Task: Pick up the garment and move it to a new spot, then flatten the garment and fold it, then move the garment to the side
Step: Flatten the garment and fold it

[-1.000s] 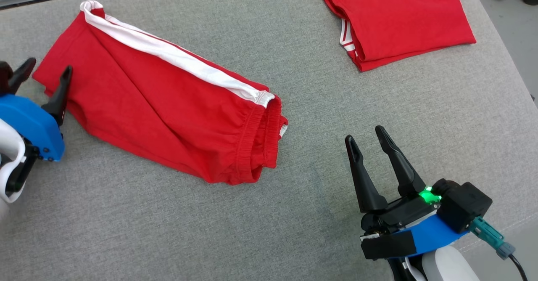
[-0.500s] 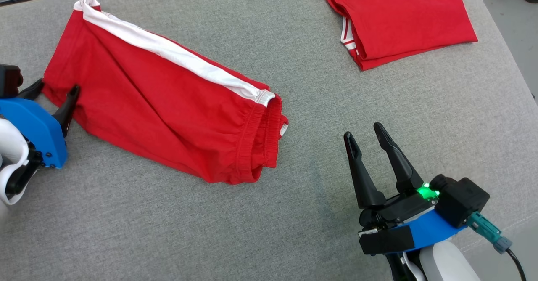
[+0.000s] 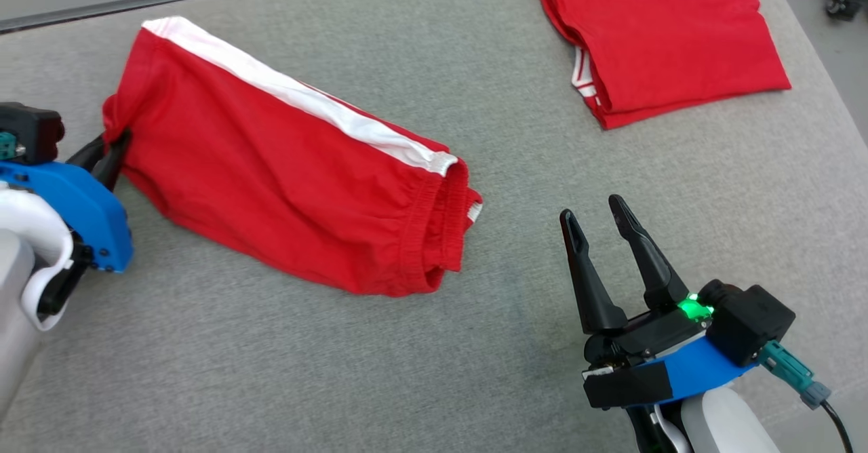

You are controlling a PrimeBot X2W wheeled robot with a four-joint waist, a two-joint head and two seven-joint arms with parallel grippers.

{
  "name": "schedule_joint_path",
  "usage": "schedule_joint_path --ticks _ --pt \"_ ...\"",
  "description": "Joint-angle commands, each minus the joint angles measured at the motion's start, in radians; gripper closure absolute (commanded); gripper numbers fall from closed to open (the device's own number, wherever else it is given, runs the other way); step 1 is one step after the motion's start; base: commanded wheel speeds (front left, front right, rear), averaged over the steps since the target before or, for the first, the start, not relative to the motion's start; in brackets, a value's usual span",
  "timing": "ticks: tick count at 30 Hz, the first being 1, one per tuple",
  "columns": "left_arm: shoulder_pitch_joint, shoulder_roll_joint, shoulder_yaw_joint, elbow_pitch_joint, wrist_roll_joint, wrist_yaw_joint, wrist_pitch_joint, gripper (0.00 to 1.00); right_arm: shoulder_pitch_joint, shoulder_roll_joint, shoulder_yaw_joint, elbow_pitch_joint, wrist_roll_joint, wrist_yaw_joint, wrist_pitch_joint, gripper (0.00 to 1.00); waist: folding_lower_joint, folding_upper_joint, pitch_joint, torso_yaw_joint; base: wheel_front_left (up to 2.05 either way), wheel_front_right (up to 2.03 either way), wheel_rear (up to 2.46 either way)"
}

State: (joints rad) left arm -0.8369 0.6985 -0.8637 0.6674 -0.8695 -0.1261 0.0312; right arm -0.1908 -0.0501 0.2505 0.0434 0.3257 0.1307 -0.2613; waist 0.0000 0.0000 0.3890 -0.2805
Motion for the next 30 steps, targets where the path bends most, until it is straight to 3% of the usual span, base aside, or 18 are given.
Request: schedule_joint_path --ticks 1,7,30 --pt "0.009 -0.002 0.0 -0.007 0.006 0.008 -0.016 1.0 0.01 -0.001 -0.002 0.0 -0.01 0.0 -0.005 0.0 0.0 0.0 -0.007 0.01 0.0 0.0 0.0" --pt "0.066 -0.025 0.011 -0.05 -0.01 0.042 -0.085 1.0 0.023 -0.001 -0.025 0.009 -0.02 0.0 0.001 0.0 0.0 0.0 -0.048 0.066 0.0 0.0 0.0" --pt "0.48 -0.056 0.058 -0.297 -0.127 0.246 -0.26 1.0 0.113 -0.001 -0.127 -0.015 -0.062 0.0 0.091 0.0 0.0 0.0 -0.181 0.273 0.0 0.0 0.0"
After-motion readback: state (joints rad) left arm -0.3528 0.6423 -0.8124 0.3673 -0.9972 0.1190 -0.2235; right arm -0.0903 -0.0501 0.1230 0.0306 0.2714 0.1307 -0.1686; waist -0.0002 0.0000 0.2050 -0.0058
